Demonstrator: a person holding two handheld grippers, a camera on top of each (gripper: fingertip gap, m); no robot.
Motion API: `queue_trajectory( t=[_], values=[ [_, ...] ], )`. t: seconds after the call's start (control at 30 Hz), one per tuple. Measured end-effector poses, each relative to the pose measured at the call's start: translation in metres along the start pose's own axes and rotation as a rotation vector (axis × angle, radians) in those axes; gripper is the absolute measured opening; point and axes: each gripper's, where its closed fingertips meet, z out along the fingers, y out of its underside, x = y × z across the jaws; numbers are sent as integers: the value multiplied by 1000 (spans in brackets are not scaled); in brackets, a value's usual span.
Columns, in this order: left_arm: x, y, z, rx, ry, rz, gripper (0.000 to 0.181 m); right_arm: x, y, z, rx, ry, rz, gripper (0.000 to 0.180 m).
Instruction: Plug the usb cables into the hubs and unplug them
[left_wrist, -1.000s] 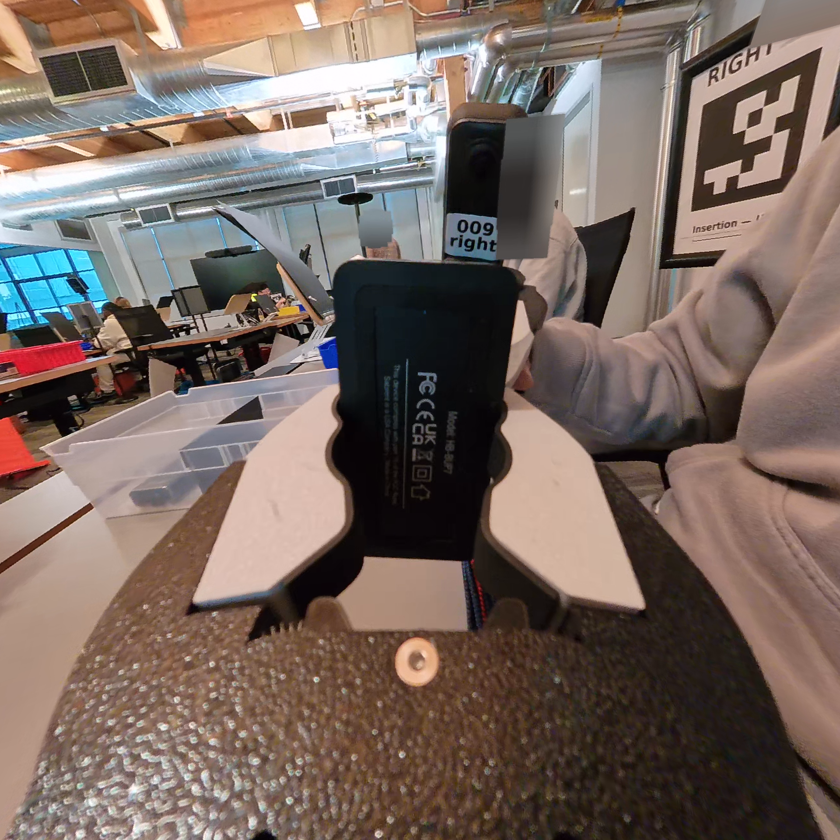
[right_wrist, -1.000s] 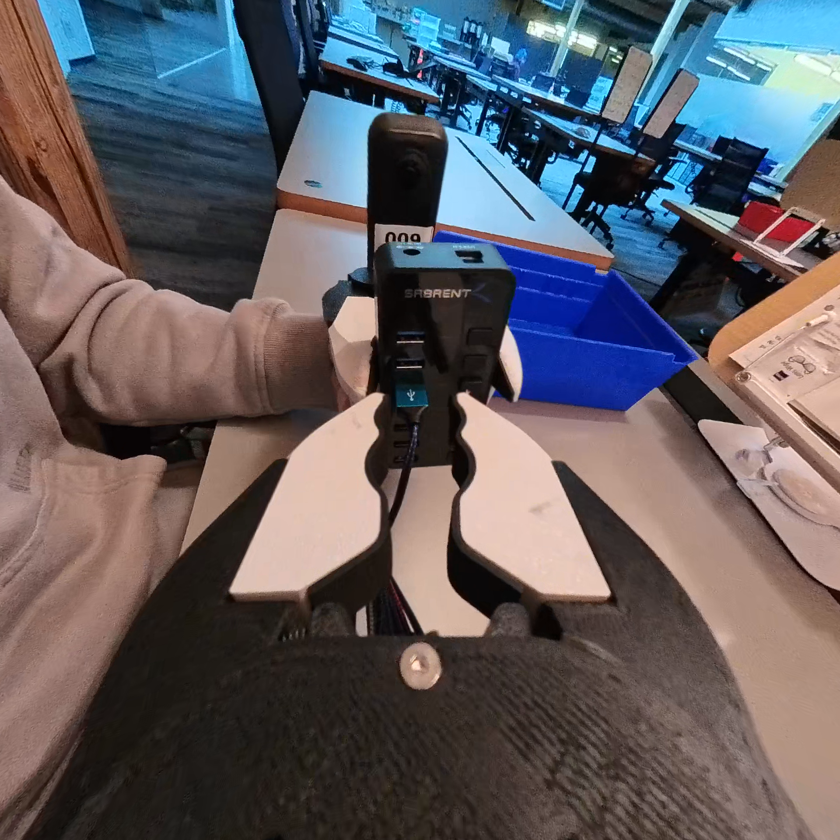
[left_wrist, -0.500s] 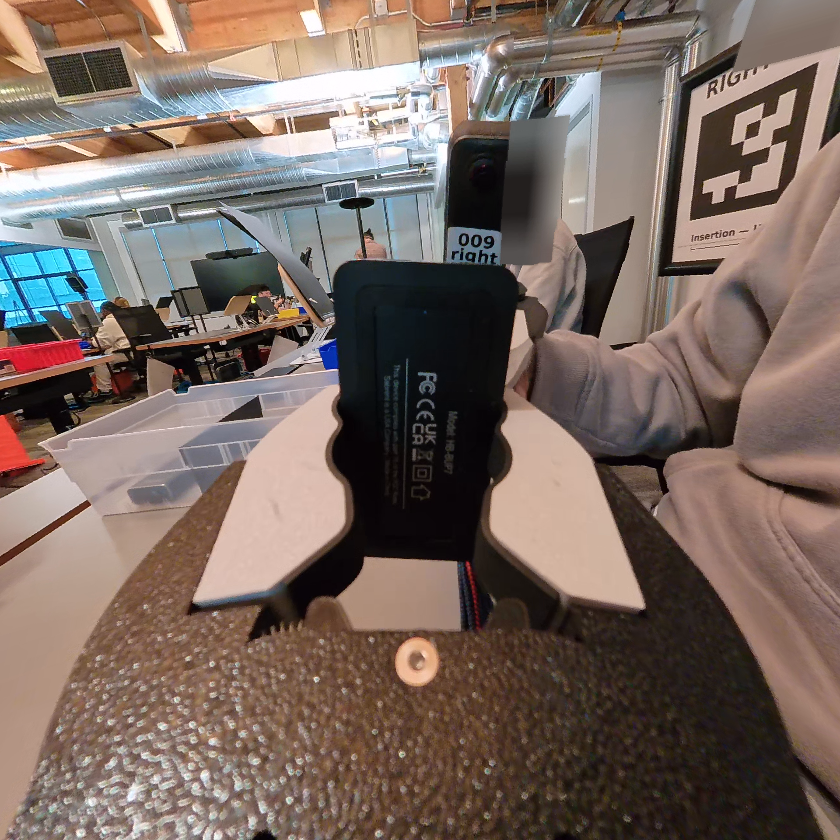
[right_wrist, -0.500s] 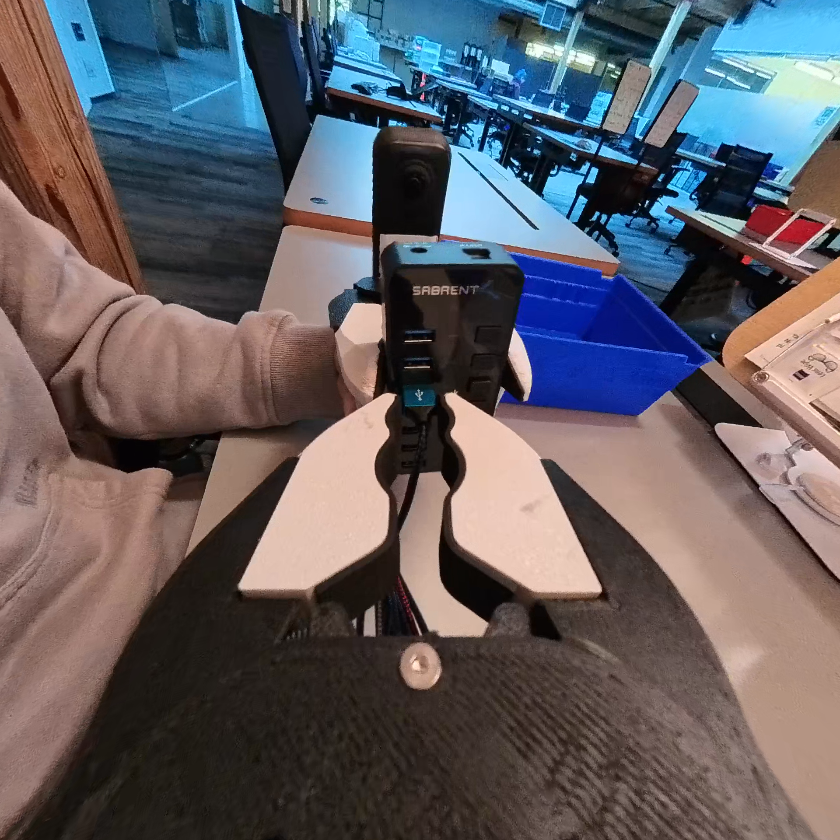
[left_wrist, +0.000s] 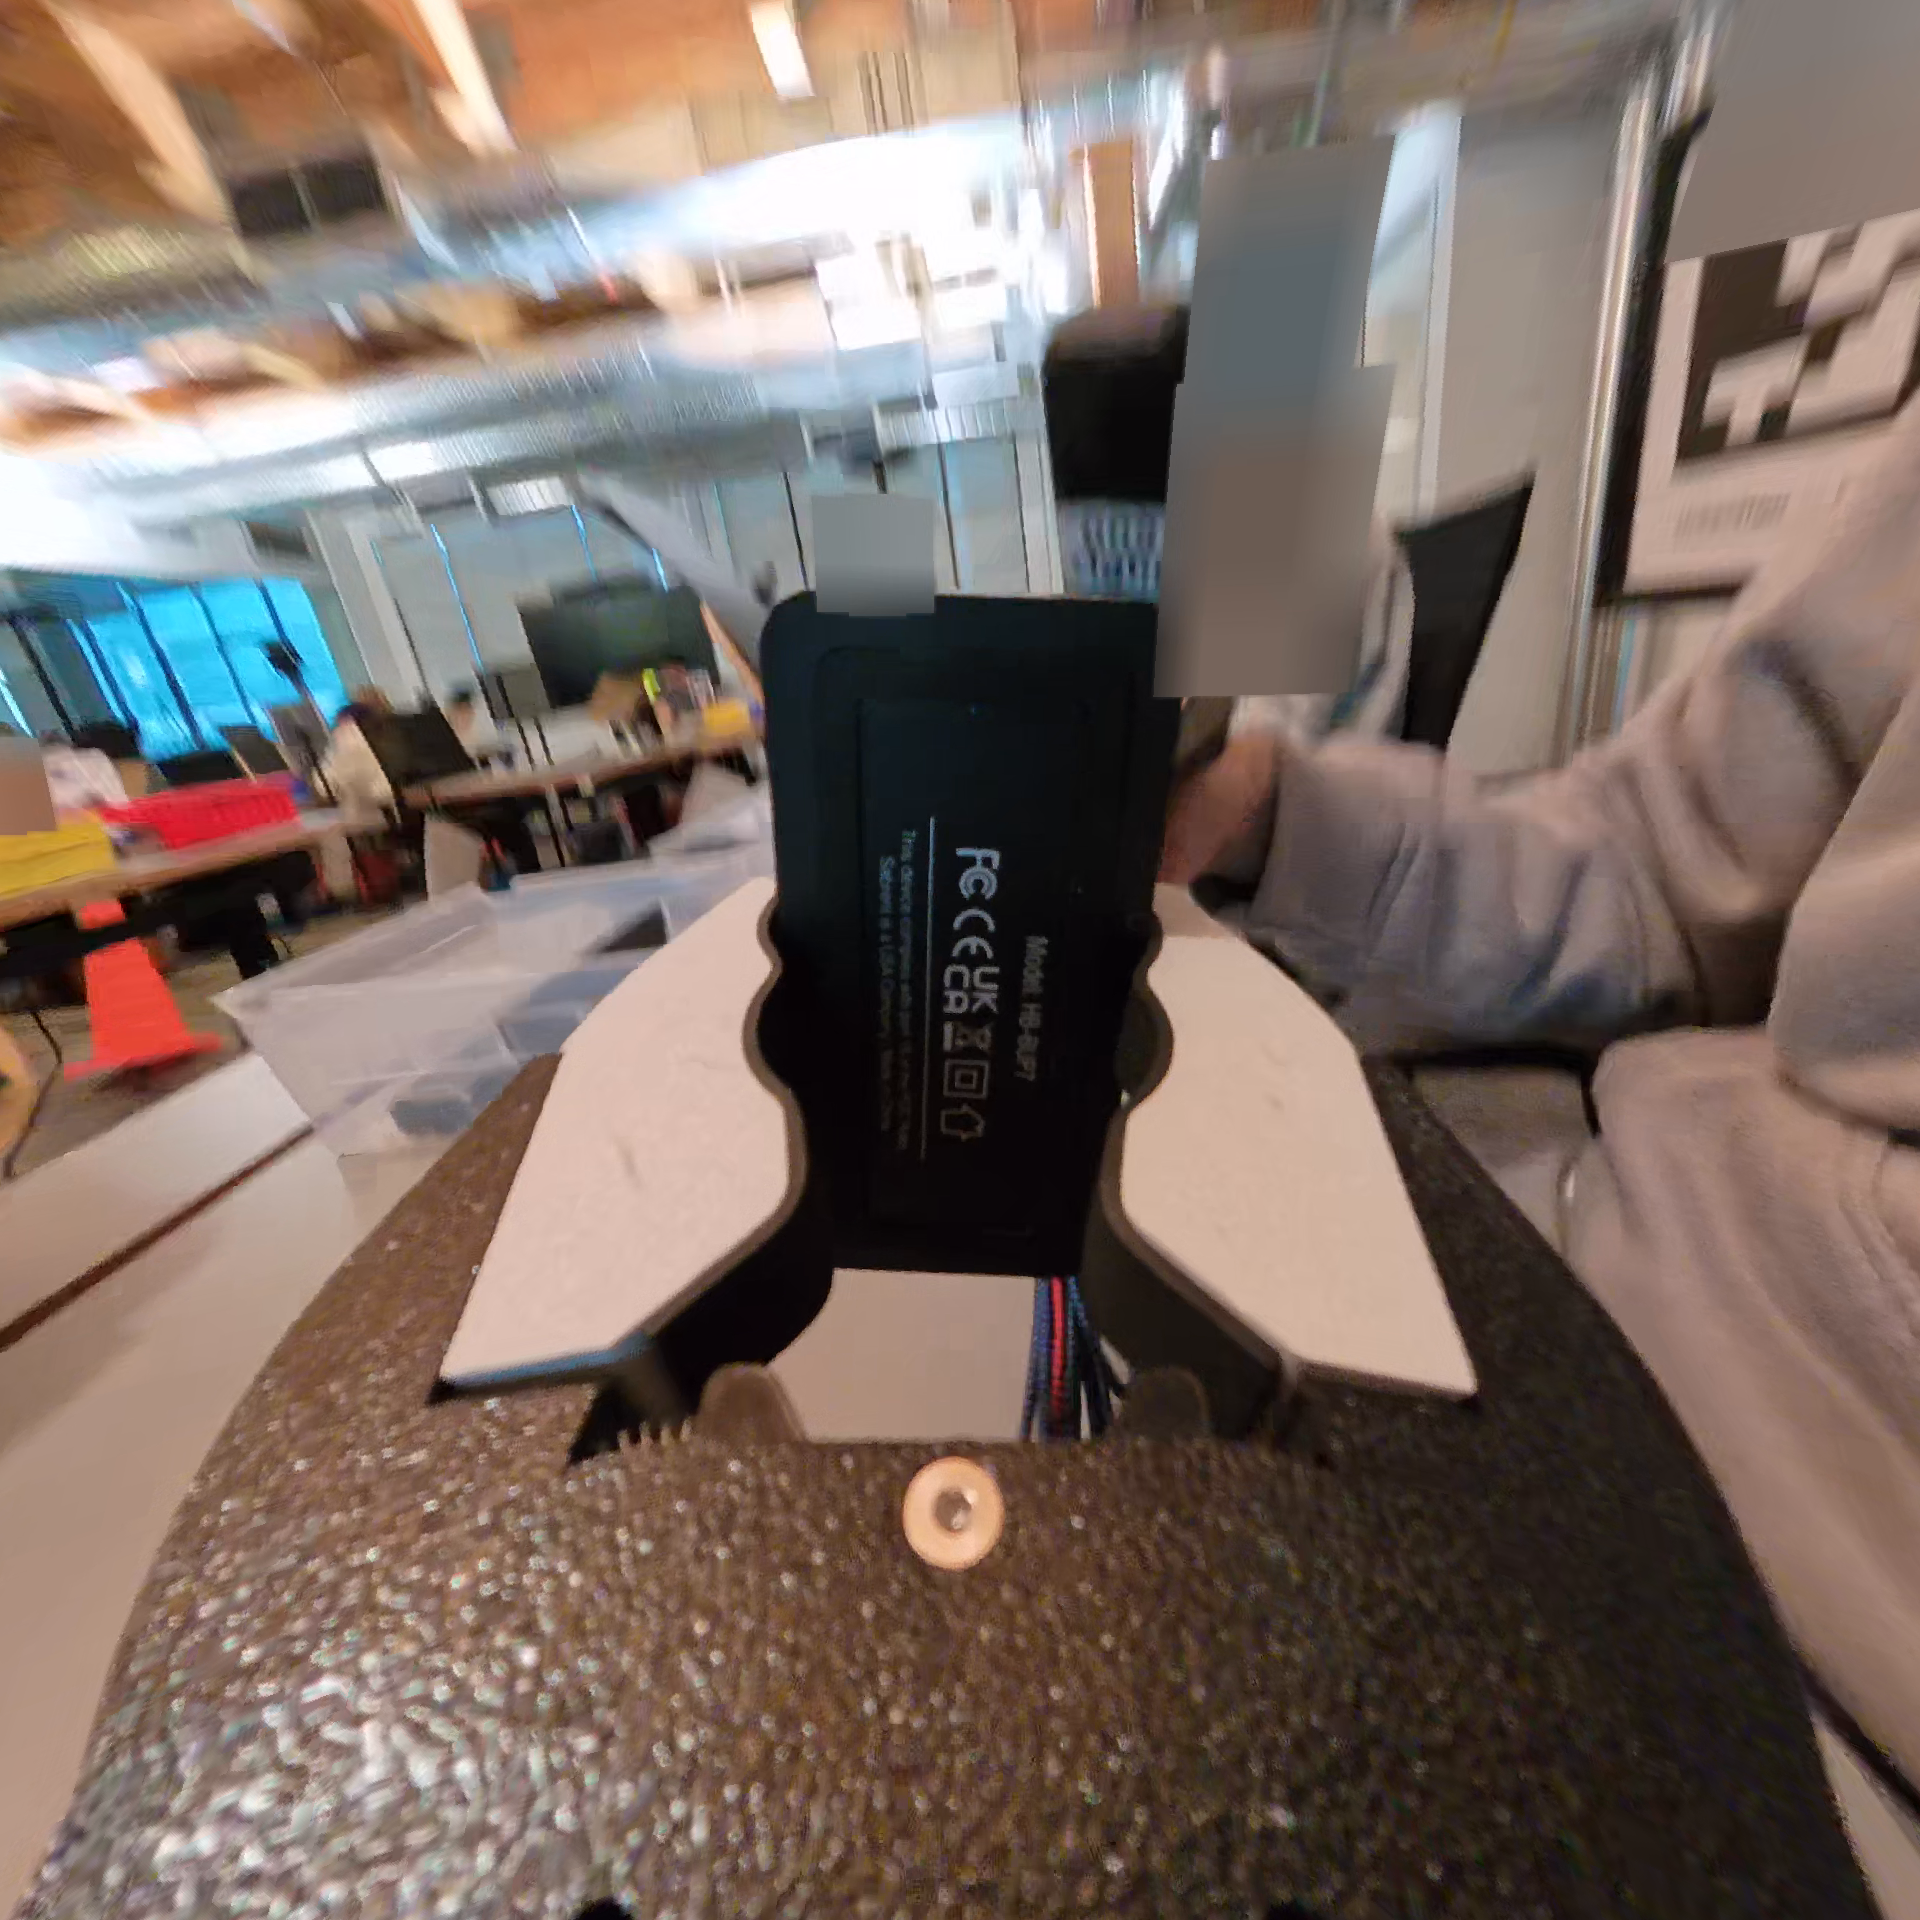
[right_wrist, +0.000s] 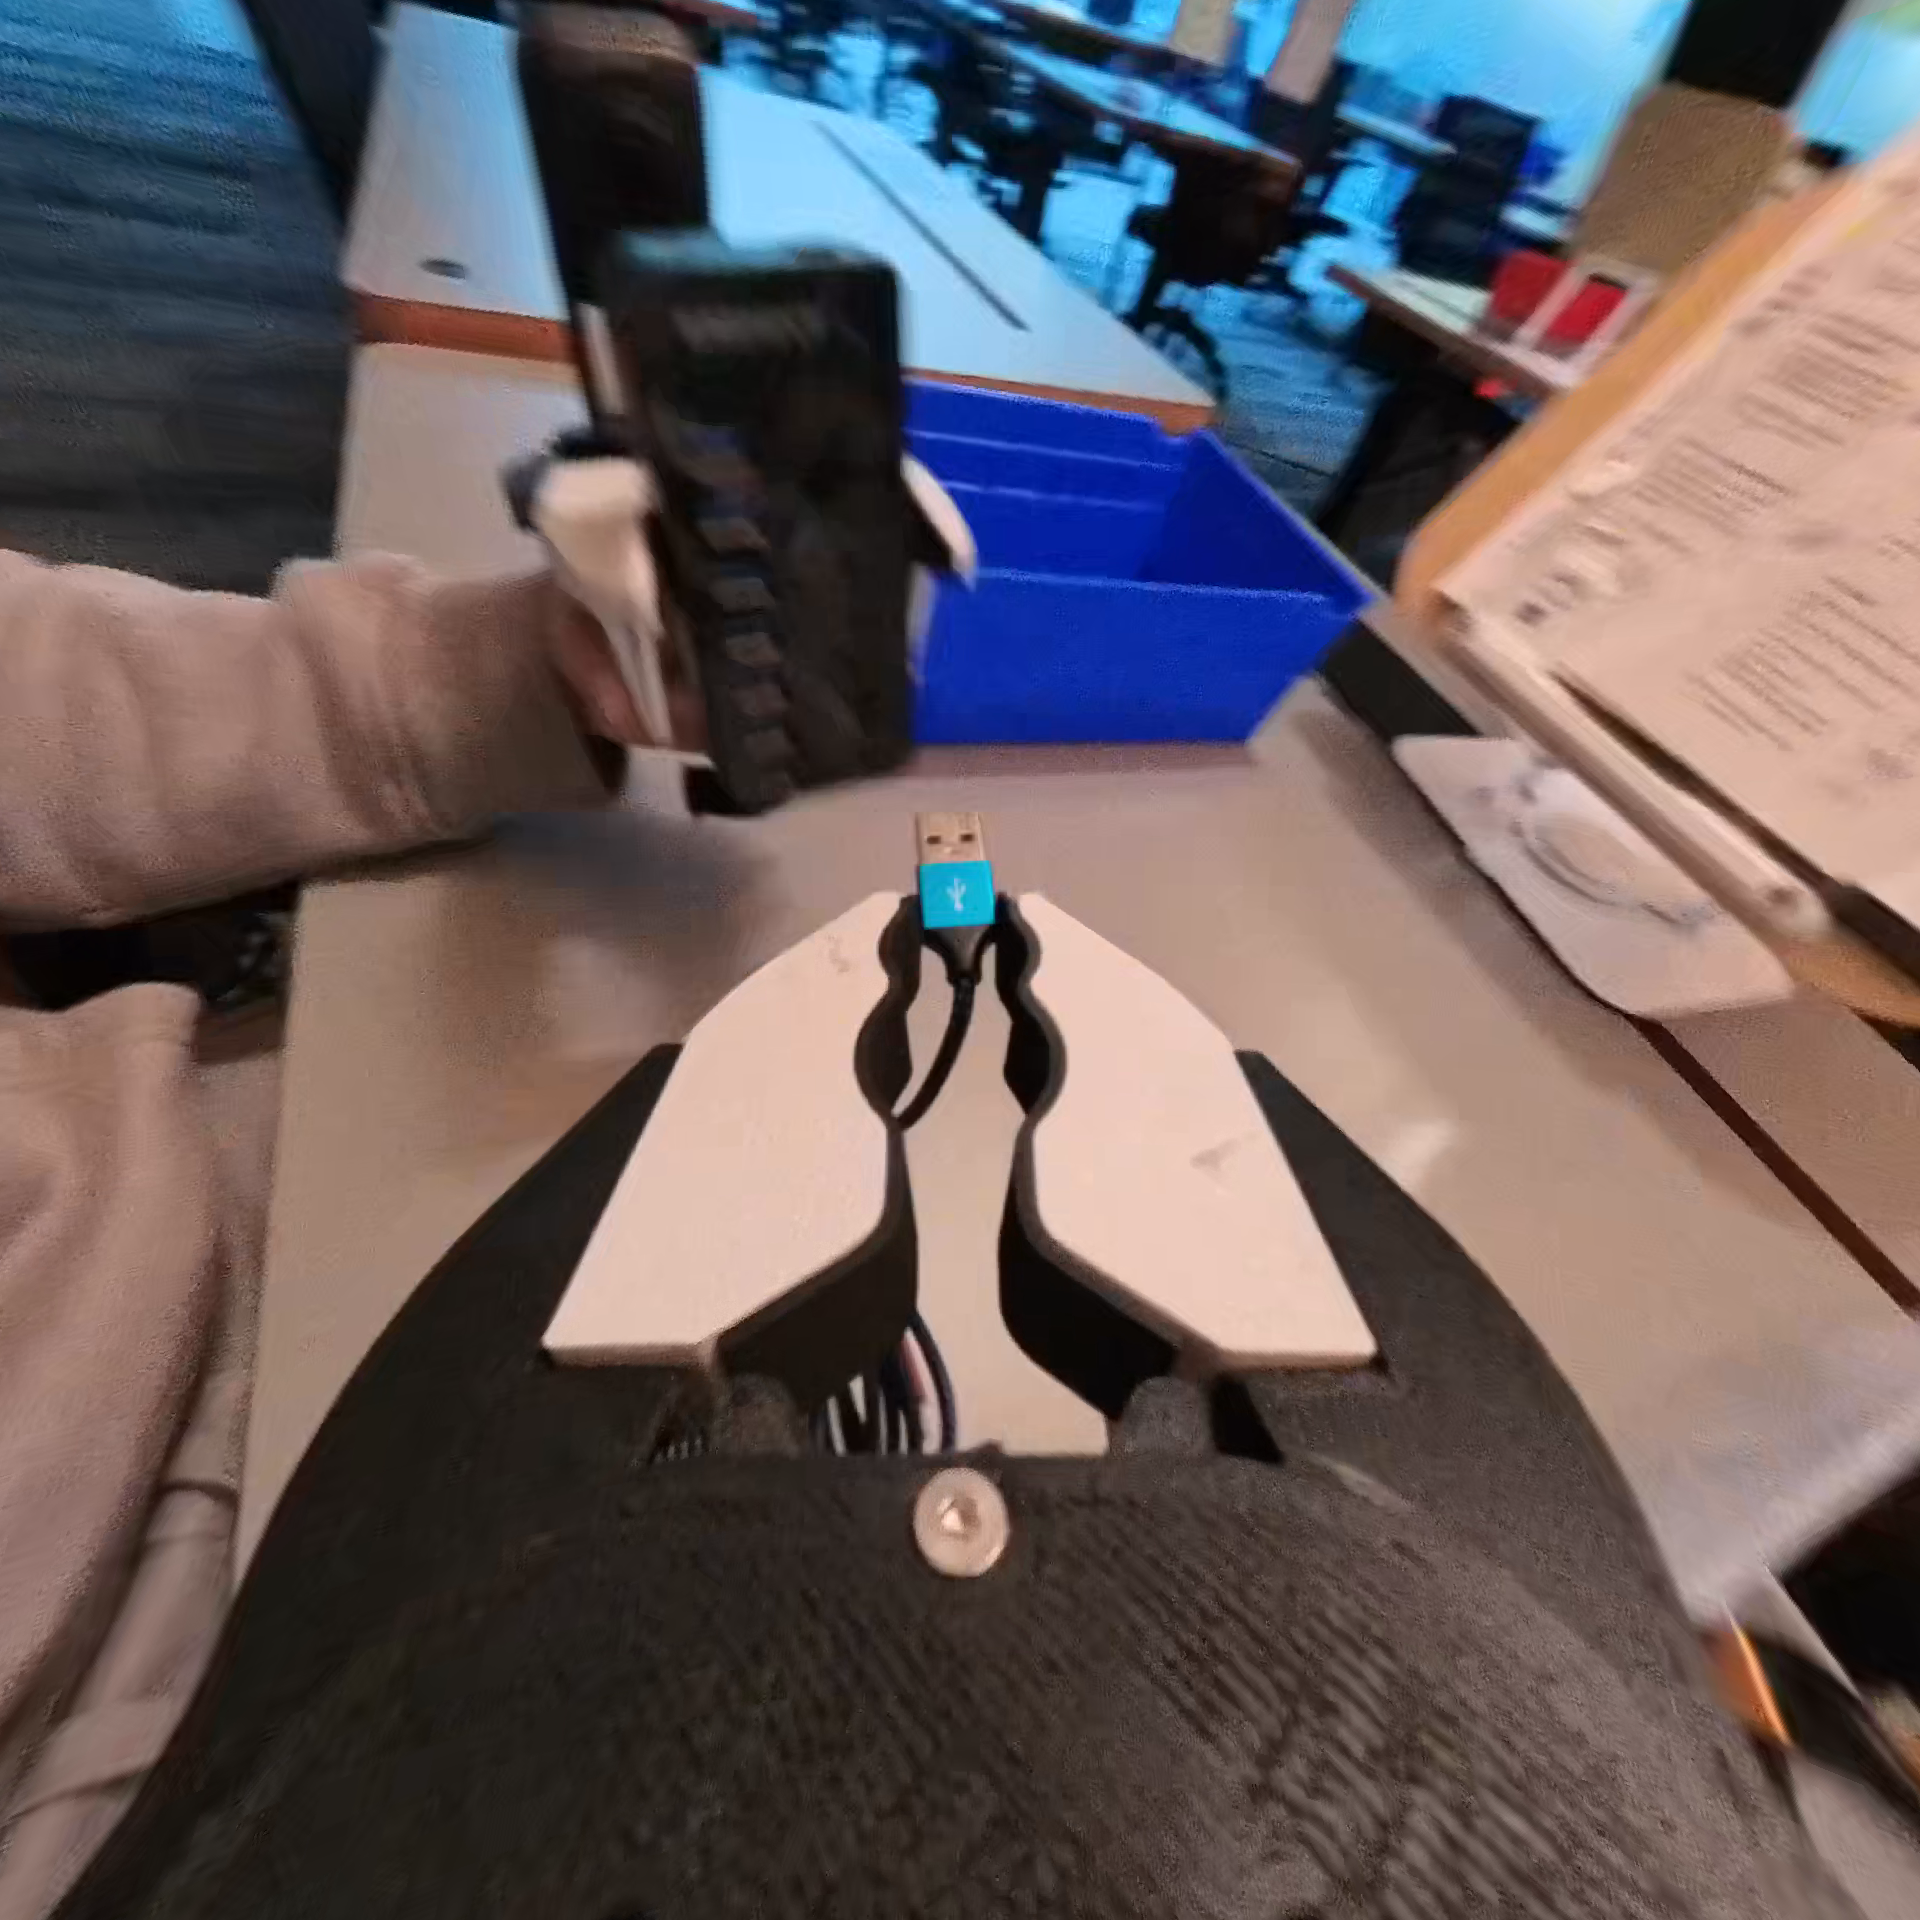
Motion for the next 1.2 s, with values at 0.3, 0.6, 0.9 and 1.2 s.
queue_trajectory(
  t=[0.3,0.6,0.9,1.2],
  values=[
    [-22,-42,-47,85,-128,46,60,79,-29,-130,90,84,-70,14],
    [-11,-16,-19,8,-56,25,60,197,-11,-177,97,339,-216,14],
    [-11,-9,-16,-11,-49,10,60,208,47,-142,246,22,93,14],
    [-13,-4,-16,-11,-42,-17,60,246,112,-125,-101,164,51,14]
  ],
)
